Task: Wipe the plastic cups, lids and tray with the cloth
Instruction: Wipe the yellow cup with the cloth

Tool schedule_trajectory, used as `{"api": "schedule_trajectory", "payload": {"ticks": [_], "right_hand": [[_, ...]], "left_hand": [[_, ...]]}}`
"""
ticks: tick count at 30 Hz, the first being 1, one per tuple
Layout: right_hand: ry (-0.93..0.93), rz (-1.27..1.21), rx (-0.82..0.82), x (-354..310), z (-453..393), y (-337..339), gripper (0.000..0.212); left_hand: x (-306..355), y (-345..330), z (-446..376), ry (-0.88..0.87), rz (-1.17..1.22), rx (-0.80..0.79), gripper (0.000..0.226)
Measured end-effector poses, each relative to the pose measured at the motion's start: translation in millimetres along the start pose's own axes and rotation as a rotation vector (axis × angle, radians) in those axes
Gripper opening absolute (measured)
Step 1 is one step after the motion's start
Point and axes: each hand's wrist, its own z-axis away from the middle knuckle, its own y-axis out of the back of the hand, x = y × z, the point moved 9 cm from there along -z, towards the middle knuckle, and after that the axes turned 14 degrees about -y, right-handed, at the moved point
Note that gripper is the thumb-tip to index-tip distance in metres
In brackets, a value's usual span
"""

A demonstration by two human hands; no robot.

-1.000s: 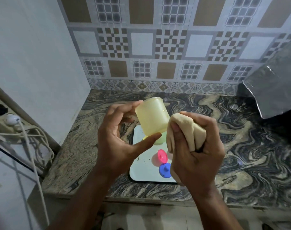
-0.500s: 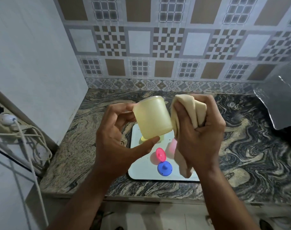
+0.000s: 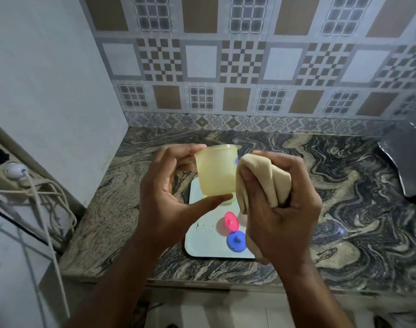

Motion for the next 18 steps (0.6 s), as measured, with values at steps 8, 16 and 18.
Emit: {"api": "schedule_trajectory", "payload": {"ticks": [8,16,18], "right_hand": [[-0.02,0.039,-0.061,-5,-27,-9,0.015],[-0.127,-0.172,0.0,16,-18,-1,0.013],[-0.101,-0.154,-0.01,9,-16,-2,0.011]], "left_hand": [[2,-3,3,0.115,0.191,0.056,0.073],[-10,-8,7,0.293,0.357,0.099,0.07],[-12,-9,8,0.297,0.381,0.104,0.074]]}}
